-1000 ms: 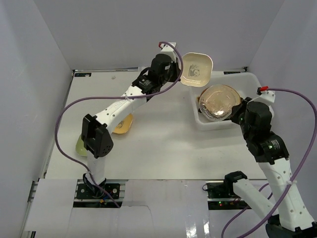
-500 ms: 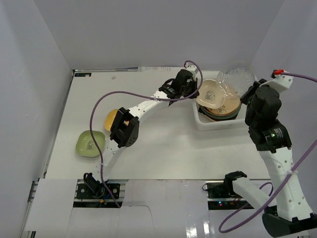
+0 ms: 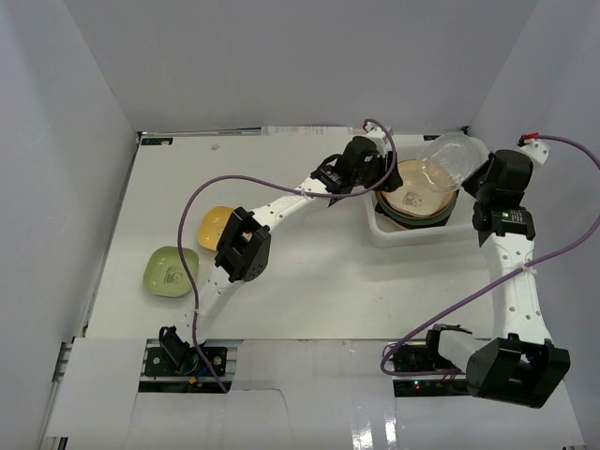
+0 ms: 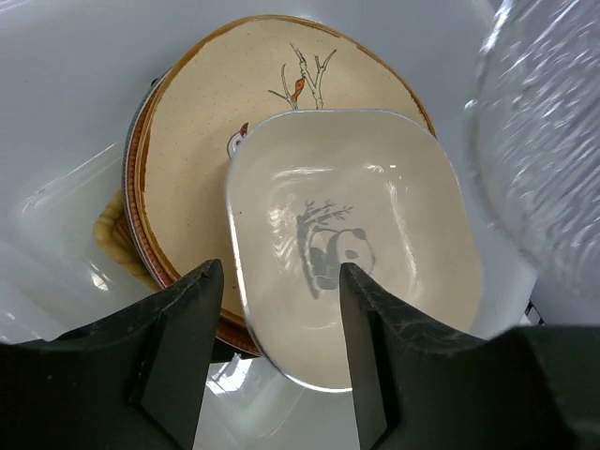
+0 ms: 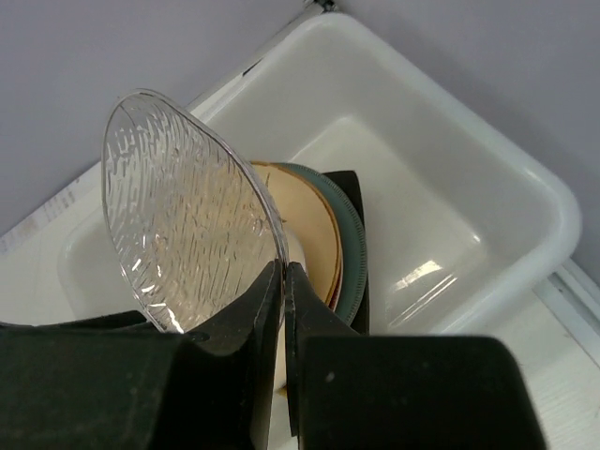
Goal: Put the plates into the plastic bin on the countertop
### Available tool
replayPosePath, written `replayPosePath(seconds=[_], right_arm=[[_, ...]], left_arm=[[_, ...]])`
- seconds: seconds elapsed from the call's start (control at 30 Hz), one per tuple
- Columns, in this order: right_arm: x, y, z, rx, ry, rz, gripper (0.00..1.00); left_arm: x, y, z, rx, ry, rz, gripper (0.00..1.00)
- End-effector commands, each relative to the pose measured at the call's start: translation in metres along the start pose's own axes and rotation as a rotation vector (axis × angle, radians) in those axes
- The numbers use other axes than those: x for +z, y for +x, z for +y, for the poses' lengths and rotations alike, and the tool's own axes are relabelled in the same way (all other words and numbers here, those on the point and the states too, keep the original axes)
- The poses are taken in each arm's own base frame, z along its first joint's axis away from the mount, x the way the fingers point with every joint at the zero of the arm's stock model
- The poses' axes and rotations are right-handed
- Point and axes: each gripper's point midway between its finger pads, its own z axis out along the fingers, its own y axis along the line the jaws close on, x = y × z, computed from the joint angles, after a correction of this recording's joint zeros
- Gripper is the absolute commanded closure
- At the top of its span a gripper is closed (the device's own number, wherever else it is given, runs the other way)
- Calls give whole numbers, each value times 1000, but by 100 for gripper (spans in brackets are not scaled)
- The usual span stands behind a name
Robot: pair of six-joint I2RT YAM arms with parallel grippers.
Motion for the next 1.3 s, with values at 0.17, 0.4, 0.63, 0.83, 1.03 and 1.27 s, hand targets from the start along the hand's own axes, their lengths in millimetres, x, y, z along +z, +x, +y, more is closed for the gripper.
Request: replayPosePath(seconds=[0.17,0.4,0.63,0.83,1.03,1.27], right_arm=[[18,34,29,77,-190,71,92],[32,83,40,84,-276,220,92],[52,91,42,114,-263,230,86],[38,73,57,101,-336,179,14],[-8,83,122,10,-547,166,5],[-111,162,229,-80,-921,281,6]], left_arm=[[-20,-53,-11,11,21,-125,31],[-92,-109,5,51,-81,-254,30],[-194,-55,122,-138,-373,-225,28],[-311,-17,201,-328,-621,-299,21],[-389,18,249,-376,-809,-274,19],[-413,40,296,-347,-900,-83,12]])
